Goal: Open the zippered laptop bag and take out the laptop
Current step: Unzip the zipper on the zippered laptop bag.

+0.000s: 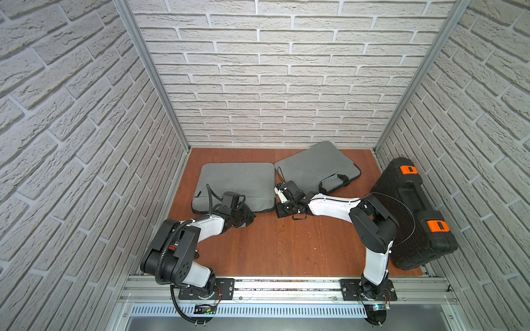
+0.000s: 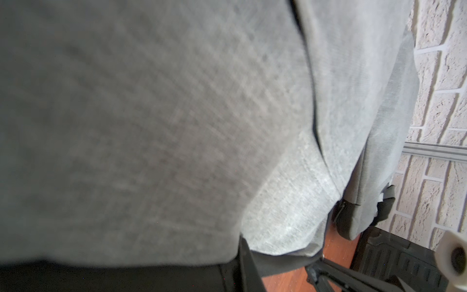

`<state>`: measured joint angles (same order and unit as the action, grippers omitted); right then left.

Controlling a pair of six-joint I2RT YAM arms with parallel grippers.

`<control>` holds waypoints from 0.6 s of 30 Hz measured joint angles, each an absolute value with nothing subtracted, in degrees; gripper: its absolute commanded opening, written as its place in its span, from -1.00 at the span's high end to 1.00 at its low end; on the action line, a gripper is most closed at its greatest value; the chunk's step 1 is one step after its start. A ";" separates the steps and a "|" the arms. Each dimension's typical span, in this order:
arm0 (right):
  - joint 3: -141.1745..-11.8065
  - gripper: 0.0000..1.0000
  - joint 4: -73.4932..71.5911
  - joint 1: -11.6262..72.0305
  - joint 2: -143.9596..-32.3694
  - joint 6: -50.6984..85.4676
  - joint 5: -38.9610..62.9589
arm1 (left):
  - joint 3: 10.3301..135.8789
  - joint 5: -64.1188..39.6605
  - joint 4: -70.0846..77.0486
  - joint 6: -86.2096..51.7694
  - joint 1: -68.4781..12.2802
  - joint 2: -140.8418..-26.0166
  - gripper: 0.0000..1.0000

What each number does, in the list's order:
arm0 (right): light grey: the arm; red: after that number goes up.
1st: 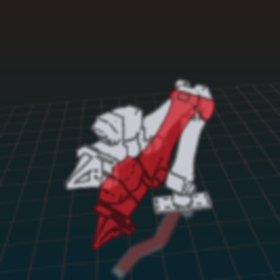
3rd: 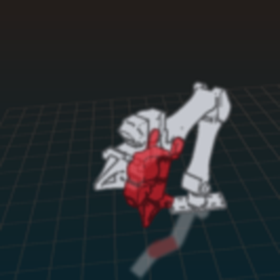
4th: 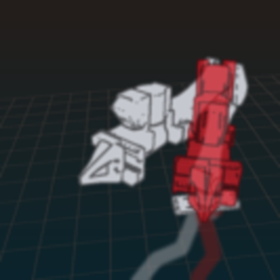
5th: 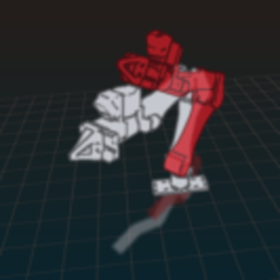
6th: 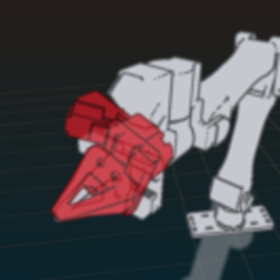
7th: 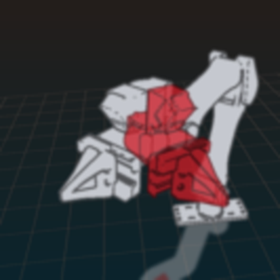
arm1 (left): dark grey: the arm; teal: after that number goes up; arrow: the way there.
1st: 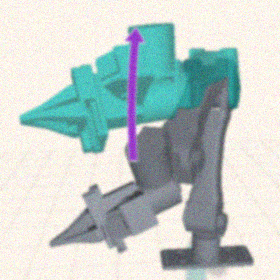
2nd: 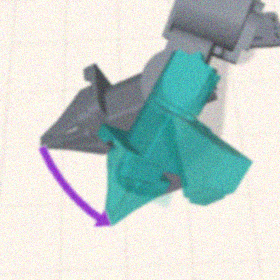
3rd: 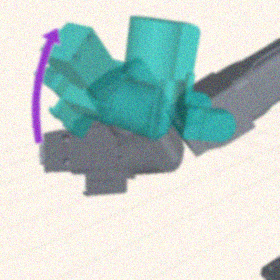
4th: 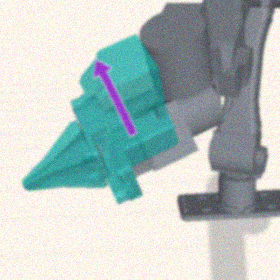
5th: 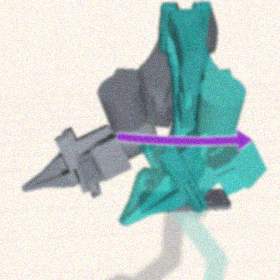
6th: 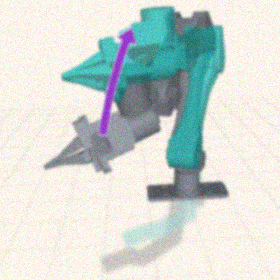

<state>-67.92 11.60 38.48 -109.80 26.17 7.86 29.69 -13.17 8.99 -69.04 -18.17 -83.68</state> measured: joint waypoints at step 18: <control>-68.95 0.88 11.53 37.21 -109.84 21.85 12.08 | 29.69 -16.51 7.97 -66.67 -14.35 -83.07 0.94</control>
<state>-68.95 11.53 37.21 -109.84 21.85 12.08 29.69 -16.51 7.97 -66.67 -14.35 -83.07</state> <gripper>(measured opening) 0.060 0.128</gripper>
